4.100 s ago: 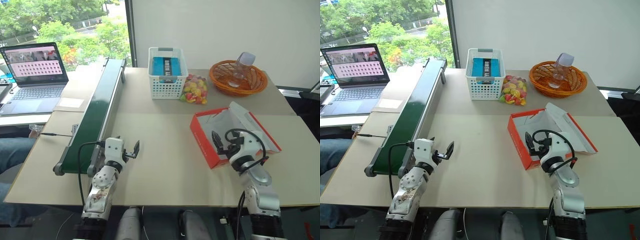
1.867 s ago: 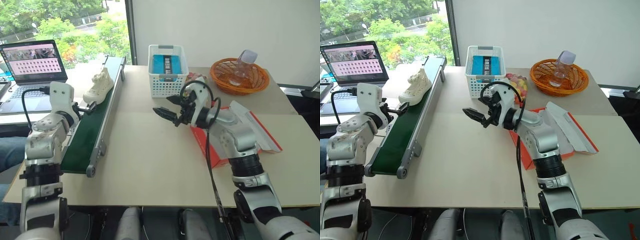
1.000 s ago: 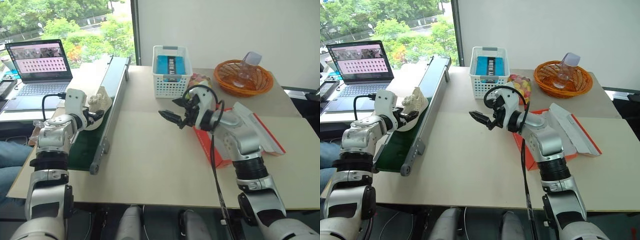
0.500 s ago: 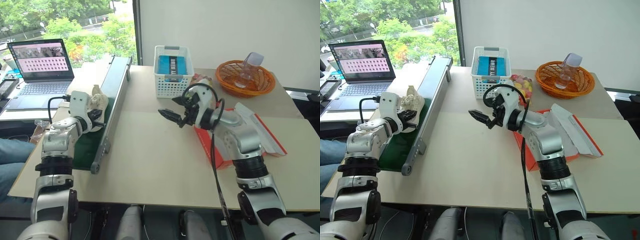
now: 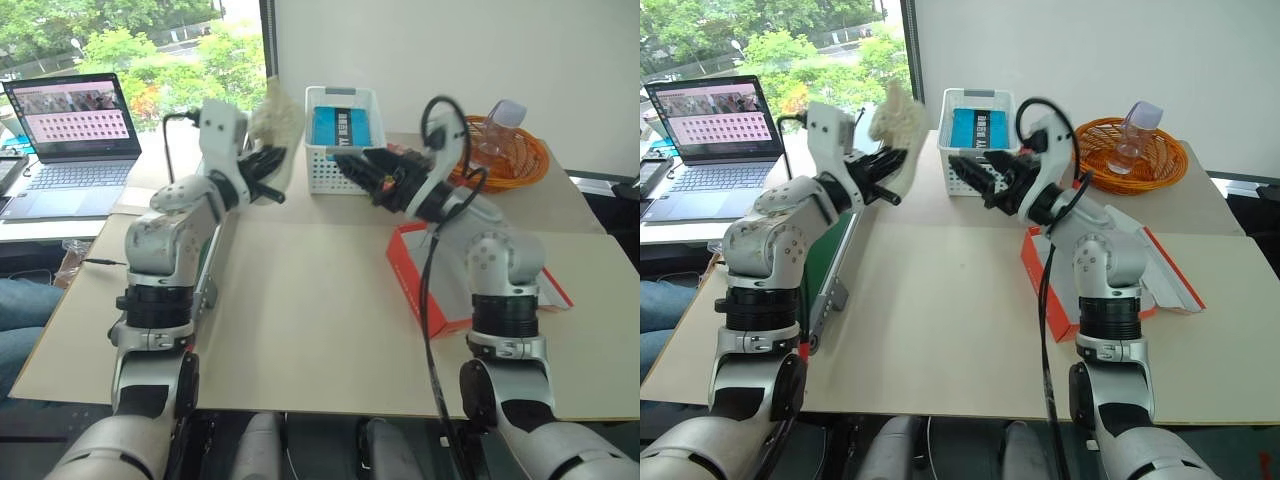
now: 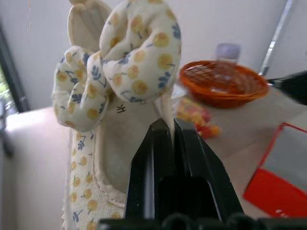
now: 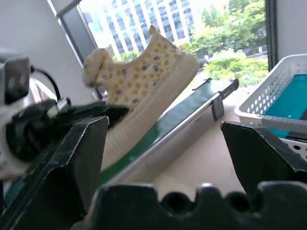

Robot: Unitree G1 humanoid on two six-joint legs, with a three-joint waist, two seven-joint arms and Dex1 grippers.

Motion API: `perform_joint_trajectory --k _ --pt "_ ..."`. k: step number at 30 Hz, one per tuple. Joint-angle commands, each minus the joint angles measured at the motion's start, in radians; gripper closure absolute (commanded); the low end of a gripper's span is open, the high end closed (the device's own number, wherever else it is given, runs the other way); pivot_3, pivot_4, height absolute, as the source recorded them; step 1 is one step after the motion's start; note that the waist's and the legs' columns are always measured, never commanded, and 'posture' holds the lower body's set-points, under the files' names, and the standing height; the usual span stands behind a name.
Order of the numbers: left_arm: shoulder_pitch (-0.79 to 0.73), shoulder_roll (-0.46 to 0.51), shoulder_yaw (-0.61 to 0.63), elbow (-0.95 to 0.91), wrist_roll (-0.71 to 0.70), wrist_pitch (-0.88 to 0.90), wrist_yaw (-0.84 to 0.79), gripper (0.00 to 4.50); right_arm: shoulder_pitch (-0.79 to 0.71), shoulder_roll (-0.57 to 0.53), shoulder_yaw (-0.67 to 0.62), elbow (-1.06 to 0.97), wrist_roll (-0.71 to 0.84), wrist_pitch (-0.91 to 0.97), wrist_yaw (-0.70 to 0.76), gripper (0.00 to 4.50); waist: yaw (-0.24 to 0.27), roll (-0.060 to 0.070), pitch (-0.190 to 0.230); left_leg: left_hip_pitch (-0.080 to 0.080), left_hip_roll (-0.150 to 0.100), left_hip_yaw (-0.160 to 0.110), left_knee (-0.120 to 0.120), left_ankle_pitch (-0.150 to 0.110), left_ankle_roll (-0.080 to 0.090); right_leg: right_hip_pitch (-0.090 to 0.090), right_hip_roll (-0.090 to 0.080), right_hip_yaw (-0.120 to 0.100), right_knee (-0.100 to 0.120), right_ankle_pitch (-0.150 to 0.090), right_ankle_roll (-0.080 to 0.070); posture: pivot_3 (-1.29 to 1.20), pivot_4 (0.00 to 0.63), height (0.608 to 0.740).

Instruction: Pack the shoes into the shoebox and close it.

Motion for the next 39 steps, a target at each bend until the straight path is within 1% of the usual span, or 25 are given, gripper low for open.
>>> perform_joint_trajectory --k 1,4,9,11,16,19,24,28,30,32,33,37,39 --pt "-0.037 -0.04 -0.039 -0.07 -0.035 0.021 -0.009 4.4 -0.034 0.015 -0.116 -0.051 0.126 0.065 -0.108 0.0 -0.008 0.0 0.0 0.0 0.0 0.0 0.0 0.0 0.0 0.0 0.0 0.0 0.0 -0.001 0.001 0.0 0.15 0.735" --pt "-0.046 -0.085 -0.096 -0.09 -0.042 0.019 -0.032 4.4 -0.044 0.03 -0.202 -0.073 0.22 0.121 -0.235 0.0 -0.012 0.0 0.0 0.0 0.0 -0.001 0.001 0.0 0.0 0.0 0.0 0.0 0.001 0.0 0.002 0.0 0.15 0.735" --pt "-0.049 -0.133 -0.162 -0.1 -0.038 0.003 -0.063 4.4 -0.038 0.041 -0.26 -0.094 0.331 0.205 -0.397 0.0 -0.017 0.0 0.0 0.0 0.0 -0.001 0.002 0.0 0.0 0.0 0.0 0.001 0.001 0.0 0.004 0.0 0.15 0.735" --pt "-0.05 -0.152 -0.204 -0.109 -0.028 -0.01 -0.078 4.4 -0.009 0.004 -0.22 -0.123 0.3 0.211 -0.389 0.0 -0.017 0.0 0.0 0.0 0.0 -0.001 0.002 0.0 0.0 0.0 0.0 0.001 0.001 -0.001 0.004 0.0 0.15 0.735" --pt "-0.043 -0.174 -0.261 -0.131 -0.014 -0.03 -0.104 4.4 0.006 0.007 -0.213 -0.147 0.336 0.216 -0.416 0.0 -0.016 0.0 0.0 0.0 0.0 -0.001 0.002 0.001 0.002 0.0 0.0 0.002 0.0 -0.001 0.004 0.0 0.15 0.735" --pt "-0.054 -0.189 -0.249 -0.115 -0.017 -0.038 -0.101 4.4 0.021 0.005 -0.202 -0.15 0.347 0.226 -0.428 0.0 -0.016 0.0 0.0 0.0 0.0 -0.001 0.002 0.001 0.002 0.0 0.0 0.002 0.0 -0.001 0.004 0.0 0.15 0.735" --pt "-0.07 -0.169 -0.236 -0.081 0.01 -0.069 -0.115 4.4 0.056 -0.003 -0.194 -0.148 0.345 0.236 -0.438 0.0 -0.016 0.001 0.0 0.0 0.0 -0.001 0.003 0.001 0.002 0.0 0.0 0.002 0.0 -0.002 0.003 0.0 0.15 0.735" --pt "-0.059 -0.134 -0.234 -0.079 0.033 -0.078 -0.125 4.4 0.058 -0.121 -0.213 -0.13 0.321 0.25 -0.397 0.0 -0.014 0.001 0.0 -0.001 0.0 -0.001 0.003 0.001 0.002 -0.001 0.0 0.002 0.0 -0.002 0.003 0.0 0.15 0.735" --pt "-0.052 -0.111 -0.244 -0.09 0.049 -0.089 -0.132 4.4 0.036 -0.178 -0.25 -0.103 0.331 0.245 -0.399 0.0 -0.01 0.001 0.0 -0.001 0.0 -0.001 0.003 0.001 0.002 0.0 0.0 0.002 0.0 -0.003 0.002 0.0 0.15 0.735" --pt "-0.045 -0.095 -0.23 -0.101 0.053 -0.087 -0.125 4.4 0.023 -0.243 -0.278 -0.087 0.341 0.255 -0.4 0.0 -0.009 0.001 0.001 -0.001 0.0 -0.001 0.003 0.001 0.002 0.0 0.0 0.002 -0.001 -0.003 0.002 0.0 0.15 0.735" --pt "-0.044 -0.092 -0.222 -0.105 0.051 -0.083 -0.12 4.4 0.024 -0.258 -0.281 -0.091 0.352 0.264 -0.404 0.0 -0.009 0.001 0.001 -0.001 -0.001 -0.001 0.003 0.001 0.002 0.0 0.0 0.002 -0.001 -0.003 0.002 0.0 0.15 0.735" --pt "-0.045 -0.095 -0.201 -0.112 0.04 -0.083 -0.103 4.4 0.029 -0.215 -0.304 -0.117 0.456 0.296 -0.443 0.0 -0.016 0.001 0.001 0.0 0.0 -0.001 0.003 0.001 0.002 0.0 0.0 0.003 -0.001 -0.005 -0.001 0.0 0.15 0.735" --pt "-0.047 -0.108 -0.191 -0.114 0.028 -0.079 -0.096 4.4 0.038 -0.176 -0.311 -0.131 0.521 0.309 -0.466 0.0 -0.02 0.001 0.001 0.001 -0.001 -0.001 0.003 0.001 0.003 0.0 0.001 0.003 0.0 -0.003 0.002 0.0 0.15 0.735"
